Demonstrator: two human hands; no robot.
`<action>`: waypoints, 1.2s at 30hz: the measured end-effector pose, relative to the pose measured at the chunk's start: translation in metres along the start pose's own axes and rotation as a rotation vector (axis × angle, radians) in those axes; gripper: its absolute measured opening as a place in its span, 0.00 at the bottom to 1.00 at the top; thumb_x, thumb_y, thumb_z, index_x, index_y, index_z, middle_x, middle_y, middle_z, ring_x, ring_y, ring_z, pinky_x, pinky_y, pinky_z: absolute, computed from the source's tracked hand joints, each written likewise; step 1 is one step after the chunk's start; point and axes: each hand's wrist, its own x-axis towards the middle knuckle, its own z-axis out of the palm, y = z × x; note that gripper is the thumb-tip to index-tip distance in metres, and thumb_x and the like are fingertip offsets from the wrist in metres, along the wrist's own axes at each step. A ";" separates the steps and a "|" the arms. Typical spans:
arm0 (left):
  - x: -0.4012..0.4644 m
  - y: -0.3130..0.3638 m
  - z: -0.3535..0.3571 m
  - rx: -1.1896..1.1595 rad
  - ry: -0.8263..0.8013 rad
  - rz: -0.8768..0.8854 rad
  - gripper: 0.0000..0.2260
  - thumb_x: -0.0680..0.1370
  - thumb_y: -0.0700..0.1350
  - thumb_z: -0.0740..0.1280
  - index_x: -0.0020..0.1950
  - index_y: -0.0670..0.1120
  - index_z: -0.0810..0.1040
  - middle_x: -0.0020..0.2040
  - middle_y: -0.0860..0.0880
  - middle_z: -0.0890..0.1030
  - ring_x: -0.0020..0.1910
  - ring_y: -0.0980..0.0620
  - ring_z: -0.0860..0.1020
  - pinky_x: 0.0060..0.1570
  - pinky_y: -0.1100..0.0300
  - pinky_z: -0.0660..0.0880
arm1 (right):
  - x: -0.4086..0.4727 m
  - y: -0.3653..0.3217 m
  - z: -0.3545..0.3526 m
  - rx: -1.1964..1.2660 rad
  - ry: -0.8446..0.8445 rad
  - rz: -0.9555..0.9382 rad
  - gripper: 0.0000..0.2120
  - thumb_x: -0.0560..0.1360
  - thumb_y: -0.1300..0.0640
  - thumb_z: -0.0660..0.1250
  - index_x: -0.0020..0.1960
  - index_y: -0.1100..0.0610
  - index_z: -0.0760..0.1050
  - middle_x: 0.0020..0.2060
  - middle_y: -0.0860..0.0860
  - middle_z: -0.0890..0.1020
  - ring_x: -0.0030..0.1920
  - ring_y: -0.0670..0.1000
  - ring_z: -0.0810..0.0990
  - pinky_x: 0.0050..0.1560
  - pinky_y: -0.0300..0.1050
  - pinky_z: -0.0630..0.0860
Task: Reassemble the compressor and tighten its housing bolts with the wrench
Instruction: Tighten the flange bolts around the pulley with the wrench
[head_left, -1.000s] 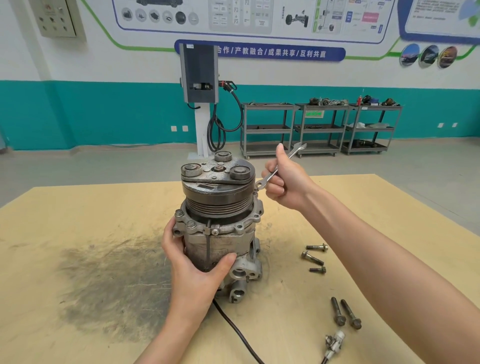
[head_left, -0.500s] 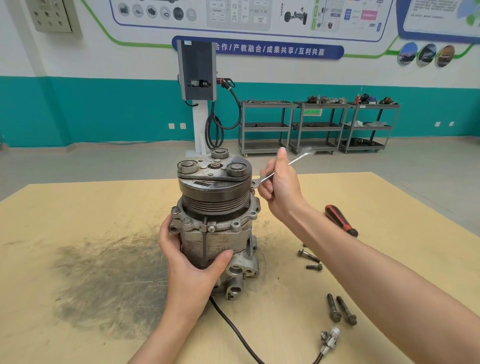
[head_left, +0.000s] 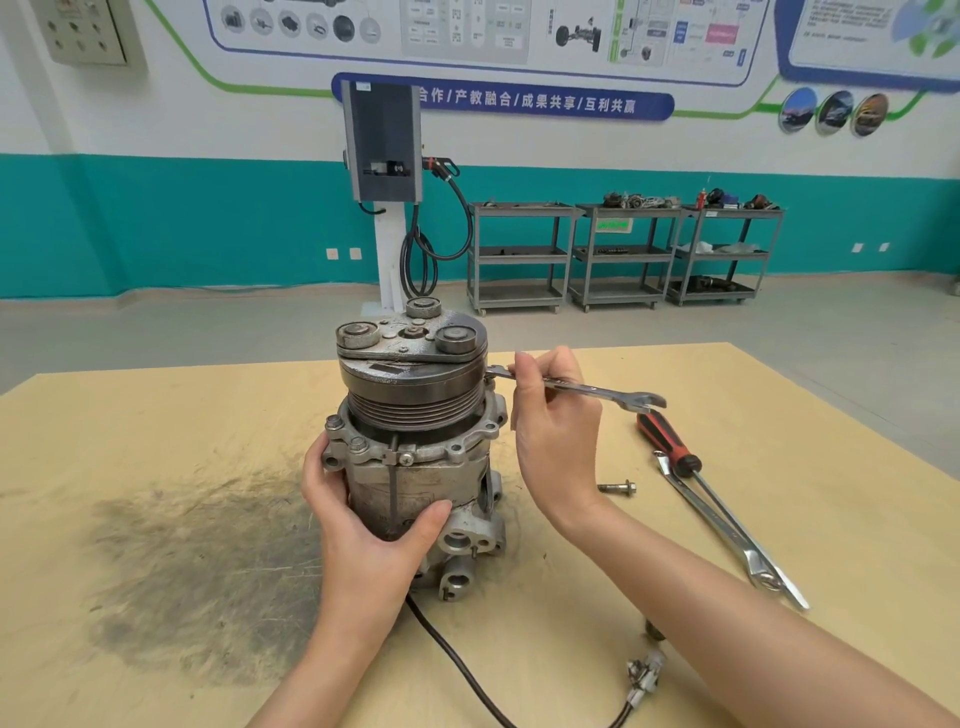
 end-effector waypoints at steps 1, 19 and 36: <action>0.000 0.000 0.000 0.001 -0.003 0.000 0.42 0.61 0.57 0.76 0.65 0.77 0.54 0.71 0.48 0.69 0.70 0.56 0.71 0.67 0.61 0.68 | 0.001 0.000 -0.004 -0.028 -0.031 -0.008 0.12 0.81 0.53 0.61 0.39 0.49 0.66 0.25 0.41 0.72 0.28 0.44 0.70 0.33 0.51 0.70; 0.000 -0.001 -0.002 0.001 -0.014 -0.062 0.45 0.59 0.56 0.77 0.66 0.77 0.53 0.70 0.53 0.70 0.66 0.64 0.72 0.62 0.69 0.67 | 0.074 -0.008 -0.027 0.326 -0.296 0.694 0.19 0.85 0.46 0.49 0.46 0.58 0.68 0.21 0.49 0.68 0.21 0.47 0.65 0.21 0.37 0.60; 0.000 -0.004 -0.002 0.000 0.002 -0.040 0.46 0.62 0.54 0.81 0.65 0.78 0.53 0.69 0.56 0.70 0.65 0.67 0.71 0.58 0.78 0.67 | 0.059 0.013 -0.045 0.144 -0.228 0.597 0.22 0.84 0.46 0.53 0.37 0.58 0.71 0.28 0.50 0.72 0.30 0.48 0.70 0.31 0.39 0.69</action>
